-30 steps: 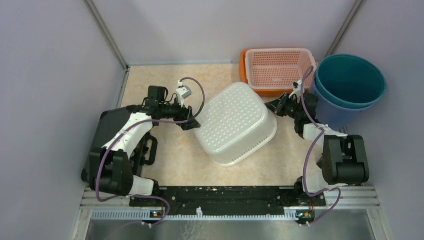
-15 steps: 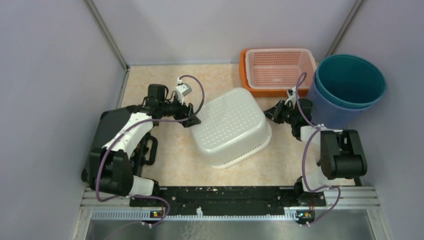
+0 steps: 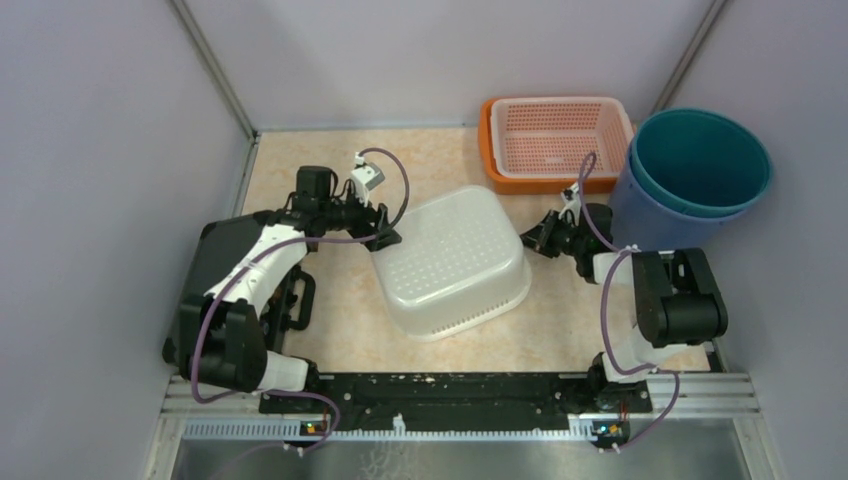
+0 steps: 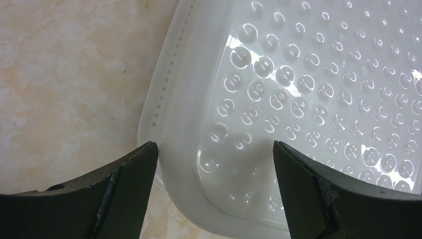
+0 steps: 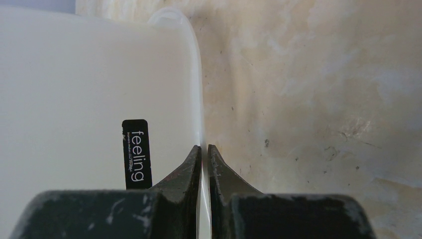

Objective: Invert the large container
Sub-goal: Turn the container upside down at the center of the board.

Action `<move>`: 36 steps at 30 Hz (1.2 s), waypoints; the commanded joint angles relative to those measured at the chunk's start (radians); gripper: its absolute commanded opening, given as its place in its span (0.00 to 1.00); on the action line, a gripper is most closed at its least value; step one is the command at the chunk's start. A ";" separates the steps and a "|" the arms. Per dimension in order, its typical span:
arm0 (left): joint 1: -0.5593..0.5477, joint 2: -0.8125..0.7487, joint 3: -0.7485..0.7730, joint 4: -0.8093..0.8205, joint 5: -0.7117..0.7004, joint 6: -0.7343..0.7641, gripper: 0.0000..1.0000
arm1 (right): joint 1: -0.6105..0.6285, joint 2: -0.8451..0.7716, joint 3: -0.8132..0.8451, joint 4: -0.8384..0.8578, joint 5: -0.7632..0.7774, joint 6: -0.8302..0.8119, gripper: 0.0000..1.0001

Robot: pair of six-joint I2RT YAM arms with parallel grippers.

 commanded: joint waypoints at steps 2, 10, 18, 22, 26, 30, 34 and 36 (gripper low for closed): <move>-0.017 0.029 0.005 -0.027 -0.073 0.035 0.91 | 0.032 0.009 0.008 0.058 -0.081 0.012 0.00; -0.017 0.027 0.001 -0.025 -0.081 0.038 0.91 | 0.032 0.029 0.019 0.020 -0.039 -0.014 0.01; -0.017 0.022 -0.002 -0.019 -0.084 0.040 0.91 | 0.032 0.049 0.038 -0.011 -0.008 -0.040 0.08; -0.017 0.015 0.003 -0.019 -0.078 0.040 0.91 | 0.033 0.038 0.050 -0.016 -0.009 -0.051 0.14; -0.017 0.008 0.007 -0.016 -0.077 0.040 0.91 | 0.032 0.014 0.049 -0.012 -0.019 -0.055 0.22; -0.017 -0.001 0.010 -0.020 -0.080 0.041 0.92 | 0.032 -0.023 0.056 -0.016 -0.026 -0.067 0.36; -0.017 -0.028 0.023 -0.020 -0.092 0.043 0.95 | 0.032 -0.082 0.068 -0.034 -0.029 -0.091 0.46; -0.017 -0.048 0.033 -0.018 -0.096 0.046 0.98 | 0.032 -0.121 0.074 -0.049 -0.022 -0.113 0.49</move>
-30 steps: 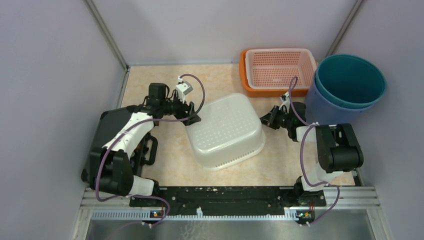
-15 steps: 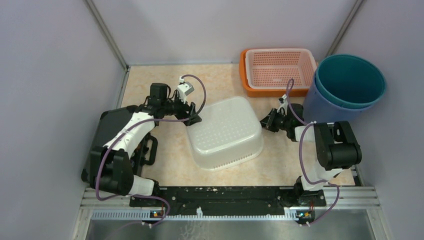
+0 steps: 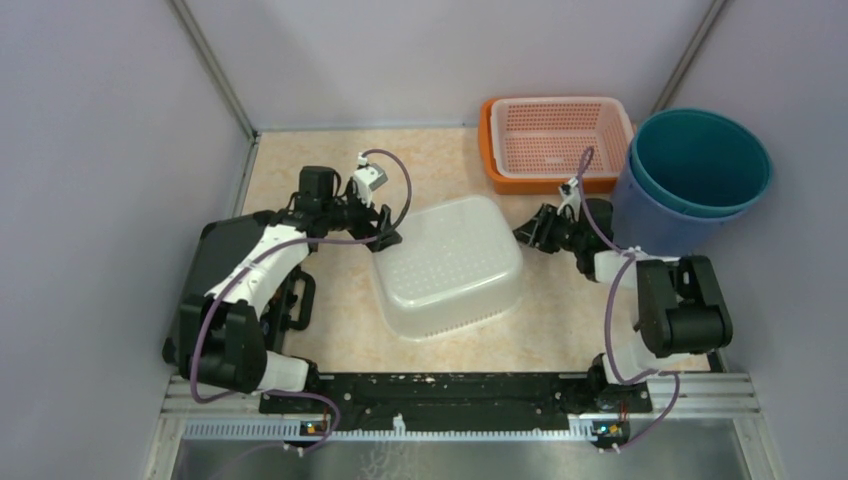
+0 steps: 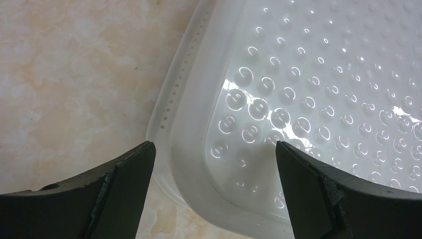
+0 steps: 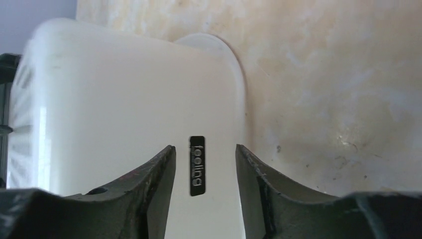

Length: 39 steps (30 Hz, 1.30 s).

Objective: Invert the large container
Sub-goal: Turn the container upside down at the center of the board, then move the container to the corner of the board.

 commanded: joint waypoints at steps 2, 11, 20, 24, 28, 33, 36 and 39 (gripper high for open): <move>-0.003 -0.067 0.042 -0.016 -0.046 0.043 0.99 | 0.014 -0.132 0.051 -0.003 -0.018 -0.069 0.53; -0.020 -0.169 0.111 -0.031 0.019 0.128 0.99 | 0.014 -0.288 0.062 -0.016 -0.071 -0.162 0.70; -0.271 -0.207 0.190 -0.261 -0.017 0.416 0.99 | 0.014 -0.467 0.110 -0.097 -0.227 -0.411 0.99; -0.410 -0.205 0.189 -0.357 -0.026 0.490 0.99 | 0.014 -0.529 0.182 -0.337 -0.354 -0.699 0.99; -0.504 -0.188 0.157 -0.402 -0.104 0.528 0.99 | 0.017 -0.560 0.227 -0.557 -0.389 -0.909 0.99; -0.589 -0.169 0.071 -0.383 -0.253 0.541 0.99 | 0.063 -0.543 0.286 -0.794 -0.347 -1.057 0.99; -0.619 -0.162 0.033 -0.364 -0.286 0.542 0.99 | 0.107 -0.540 0.304 -0.979 -0.274 -1.199 0.99; -0.634 -0.150 0.017 -0.352 -0.304 0.527 0.99 | 0.124 -0.567 0.273 -1.066 -0.230 -1.280 0.99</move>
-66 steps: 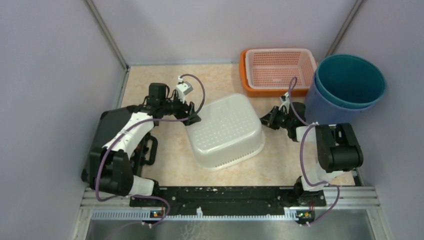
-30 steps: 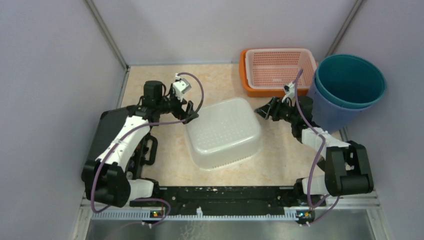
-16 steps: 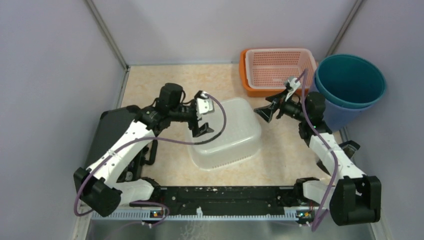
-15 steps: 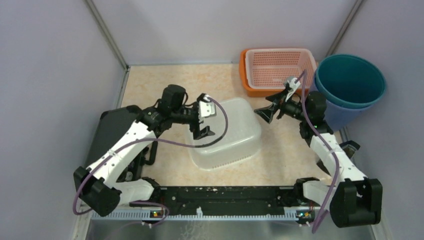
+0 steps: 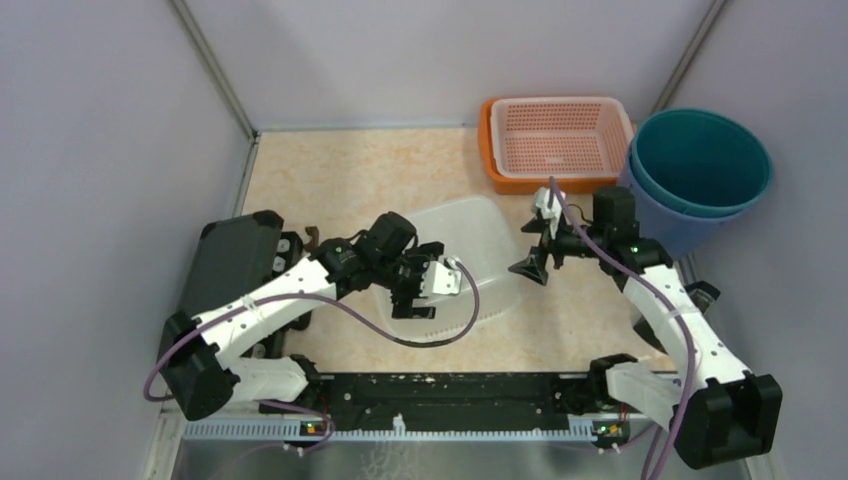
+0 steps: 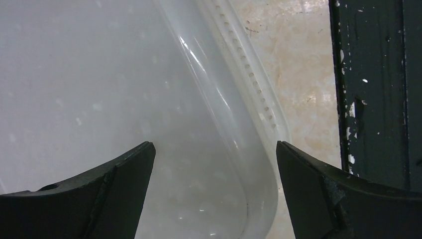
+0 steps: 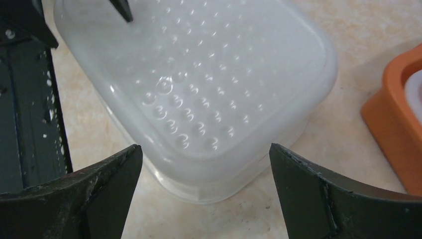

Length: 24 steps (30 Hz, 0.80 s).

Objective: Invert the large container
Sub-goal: Move the container to the corner of the board.

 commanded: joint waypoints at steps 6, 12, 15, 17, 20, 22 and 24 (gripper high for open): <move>-0.025 0.022 -0.067 0.091 -0.186 -0.049 0.99 | 0.073 -0.070 -0.062 -0.209 0.127 -0.222 0.99; -0.024 -0.004 -0.095 0.122 -0.353 -0.109 0.93 | 0.216 -0.011 -0.103 -0.078 0.320 -0.142 0.99; -0.022 -0.040 -0.132 0.158 -0.399 -0.109 0.91 | 0.244 0.035 -0.101 -0.016 0.346 -0.098 0.99; -0.013 -0.057 -0.156 0.179 -0.425 -0.101 0.91 | 0.251 0.067 -0.090 0.015 0.348 -0.067 0.99; 0.018 -0.076 -0.183 0.196 -0.437 -0.093 0.90 | 0.260 0.109 -0.063 0.028 0.334 -0.037 0.99; 0.053 -0.084 -0.194 0.207 -0.435 -0.087 0.90 | 0.265 0.124 -0.039 0.025 0.323 -0.021 0.99; 0.098 -0.090 -0.199 0.218 -0.419 -0.073 0.89 | 0.266 0.127 -0.022 0.024 0.313 -0.002 0.99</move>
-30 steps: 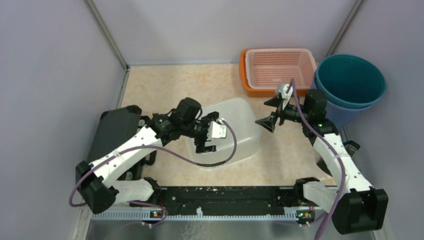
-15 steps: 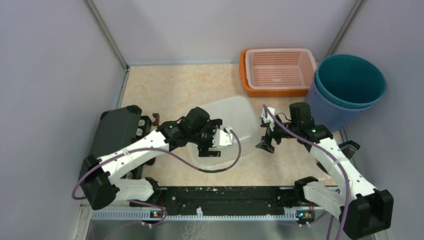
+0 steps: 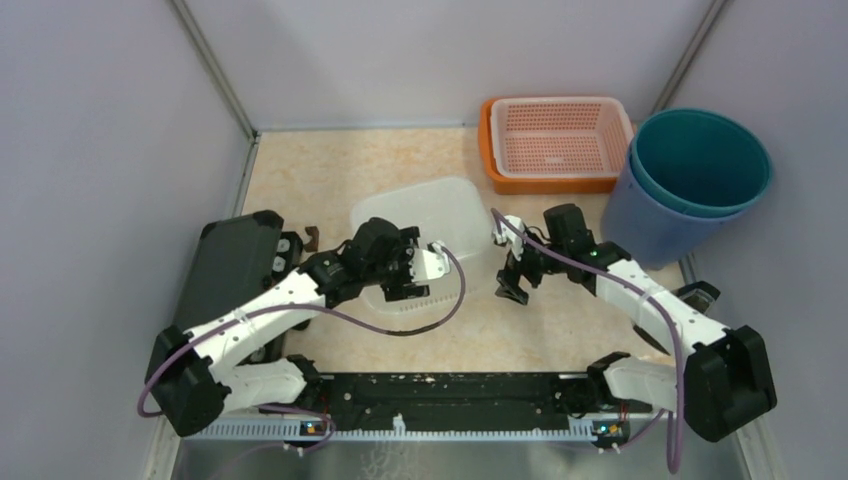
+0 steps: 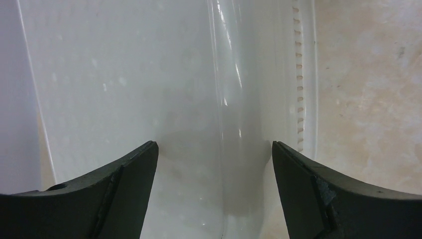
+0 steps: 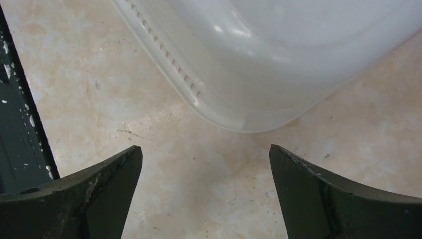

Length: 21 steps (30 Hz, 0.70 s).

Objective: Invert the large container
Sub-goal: Move the container to the corner of the board.

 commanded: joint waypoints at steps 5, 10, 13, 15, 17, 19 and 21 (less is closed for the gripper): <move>0.218 -0.009 -0.026 0.019 0.007 0.035 0.89 | 0.015 -0.023 0.090 0.057 -0.020 0.086 0.99; 0.292 0.004 -0.012 0.072 0.005 0.070 0.92 | 0.016 -0.071 0.067 0.106 -0.003 0.115 0.99; 0.323 0.027 0.002 0.118 -0.002 0.076 0.94 | 0.016 -0.084 0.046 0.128 -0.003 0.121 0.99; 0.331 0.044 0.017 0.132 0.012 0.075 0.95 | 0.016 -0.090 0.032 0.142 0.002 0.120 0.99; 0.331 0.057 0.028 0.145 0.034 0.077 0.97 | 0.015 -0.094 0.020 0.152 0.006 0.123 0.99; 0.331 0.073 0.046 0.143 0.060 0.070 0.98 | 0.015 -0.098 0.007 0.162 0.010 0.121 0.99; 0.332 0.071 0.075 0.108 0.104 0.072 0.99 | 0.015 -0.106 -0.002 0.169 0.011 0.121 0.99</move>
